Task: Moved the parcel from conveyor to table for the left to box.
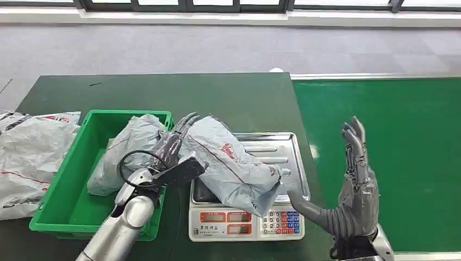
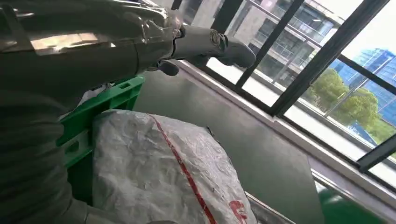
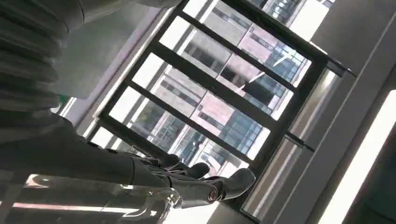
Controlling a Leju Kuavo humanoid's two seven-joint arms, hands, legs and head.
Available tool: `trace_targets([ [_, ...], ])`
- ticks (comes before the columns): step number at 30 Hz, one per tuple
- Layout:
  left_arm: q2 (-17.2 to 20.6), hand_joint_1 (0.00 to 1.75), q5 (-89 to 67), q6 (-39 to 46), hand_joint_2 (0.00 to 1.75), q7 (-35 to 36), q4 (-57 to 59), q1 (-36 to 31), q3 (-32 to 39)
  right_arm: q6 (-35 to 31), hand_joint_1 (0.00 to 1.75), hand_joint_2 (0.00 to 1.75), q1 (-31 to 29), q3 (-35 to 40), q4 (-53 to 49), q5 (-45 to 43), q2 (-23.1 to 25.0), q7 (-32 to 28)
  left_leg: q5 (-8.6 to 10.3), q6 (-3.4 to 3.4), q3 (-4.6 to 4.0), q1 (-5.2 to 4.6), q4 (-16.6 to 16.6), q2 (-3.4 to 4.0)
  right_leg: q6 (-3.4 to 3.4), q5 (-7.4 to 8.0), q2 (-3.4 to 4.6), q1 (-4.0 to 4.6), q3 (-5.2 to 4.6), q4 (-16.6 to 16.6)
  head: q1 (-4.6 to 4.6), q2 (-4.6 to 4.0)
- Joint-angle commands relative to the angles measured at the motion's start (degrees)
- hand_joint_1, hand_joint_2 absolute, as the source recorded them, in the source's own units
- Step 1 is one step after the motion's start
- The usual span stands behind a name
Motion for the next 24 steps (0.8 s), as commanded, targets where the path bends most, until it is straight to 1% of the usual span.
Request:
trace_targets([
  [1, 2.0, 0.00, -0.3, -0.3, 1.75, 0.2, 4.6, -3.1, -2.8, 0.0, 0.00, 1.75, -1.4, -0.5, 2.6, -0.1, 1.2, 0.2, 0.02, -0.04, 0.07, 0.00, -0.1, 0.00, -0.04, 0.01, -0.03, 0.01, 0.06, -0.1, 0.00, 0.00],
  [3, 2.0, 0.00, -0.3, -0.3, 1.75, 0.2, 4.6, -3.1, -2.8, 0.0, 0.00, 1.75, -1.4, -0.5, 2.6, -0.1, 1.2, 0.2, 0.10, -0.07, 0.20, -0.02, -0.3, 0.02, -0.07, 0.07, -0.03, -0.01, 0.17, -0.2, 0.00, 0.00],
  [4, 2.0, 0.00, -0.3, -0.3, 1.75, 0.2, 4.6, -3.1, -2.8, 0.0, 0.00, 1.75, -1.4, -0.5, 2.6, -0.1, 1.2, 0.2, 0.02, -0.03, 0.07, 0.00, -0.1, 0.00, -0.03, 0.01, -0.03, 0.01, 0.06, -0.1, 0.00, 0.00],
  [7, 2.4, 0.00, -0.9, -1.5, 1.75, 0.4, 4.5, -3.2, -3.4, 0.4, 0.00, 1.75, -1.2, -0.6, 2.5, -0.4, 1.1, 0.2, 0.03, -0.03, 0.11, 0.01, -0.1, 0.00, -0.04, 0.02, -0.04, 0.01, 0.06, -0.1, 0.00, 0.00],
  [8, 3.3, 0.00, -2.1, -5.0, 1.75, 1.6, 6.6, -4.8, -5.2, 1.1, 0.00, 1.75, -1.6, -0.5, 2.9, -0.7, 1.1, 0.1, 0.16, -0.06, 0.27, -0.04, -0.4, 0.01, -0.07, 0.13, -0.06, -0.03, 0.19, -0.4, 0.02, 0.00],
  [9, 3.5, 0.00, -2.8, -6.9, 1.75, 2.1, 9.6, -6.4, -6.2, 1.5, 0.00, 1.75, -2.1, -0.6, 3.5, -0.9, 1.4, 0.0, 0.04, -0.04, 0.11, 0.00, -0.1, -0.01, -0.04, 0.01, -0.05, 0.00, 0.06, -0.1, 0.00, 0.00],
  [10, 4.4, 0.00, -4.5, -9.5, 1.75, 1.2, 13.3, -8.8, -8.7, 2.2, 0.00, 1.75, -2.6, -0.6, 4.1, -1.1, 1.6, -0.3, 0.04, -0.03, 0.08, 0.01, -0.1, -0.05, -0.03, 0.00, -0.08, 0.01, 0.04, -0.1, 0.00, 0.00],
  [11, 4.5, 0.00, -5.1, -10.6, 1.75, 0.0, 16.2, -10.3, -9.9, 2.6, 0.00, 1.75, -3.2, -0.6, 4.7, -1.1, 1.9, -0.4, 0.03, -0.03, 0.08, 0.02, -0.1, -0.10, -0.03, -0.01, -0.11, 0.02, 0.05, -0.1, 0.00, 0.00],
  [13, 4.5, 0.00, -5.1, -10.6, 1.75, 0.0, 16.2, -10.3, -9.9, 2.6, 0.00, 1.75, -3.2, -0.6, 4.7, -1.1, 1.9, -0.4, 0.08, -0.03, 0.09, 0.02, -0.1, -0.15, -0.04, 0.04, -0.15, 0.02, 0.07, -0.1, 0.00, 0.00],
  [15, 4.5, 0.00, -5.1, -10.6, 1.75, 0.0, 16.2, -10.3, -9.9, 2.6, 0.00, 1.75, -3.2, -0.6, 4.7, -1.1, 1.9, -0.4, 0.06, -0.04, 0.14, 0.01, -0.1, -0.02, -0.05, 0.05, -0.03, 0.01, 0.09, -0.1, 0.00, 0.00],
  [17, 6.3, 0.00, -5.9, -14.4, 1.75, -2.2, 18.7, -12.8, -13.1, 3.5, 0.00, 1.75, -4.2, -0.7, 5.1, -1.1, 2.4, -0.4, 0.10, -0.07, 0.16, 0.00, -0.2, 0.07, -0.07, 0.11, 0.03, 0.01, 0.11, -0.2, 0.00, 0.00],
  [21, 7.8, 0.00, -2.0, -20.7, 1.75, -7.0, 22.9, -18.0, -16.3, 5.0, 0.00, 1.75, -8.0, -1.4, 7.2, -1.4, 3.8, 1.3, 0.06, -0.06, 0.05, 0.03, 0.0, -0.01, -0.08, 0.07, -0.02, 0.03, 0.05, 0.0, 0.00, 0.00],
  [24, 9.2, 0.00, -1.7, -24.1, 1.75, -9.2, 24.0, -21.0, -19.5, 5.0, 0.00, 1.75, -8.8, -1.8, 7.9, -1.4, 4.1, 1.5, 0.13, -0.10, 0.08, 0.03, -0.1, 0.06, -0.10, 0.13, 0.01, 0.04, 0.04, 0.0, 0.00, 0.00],
])
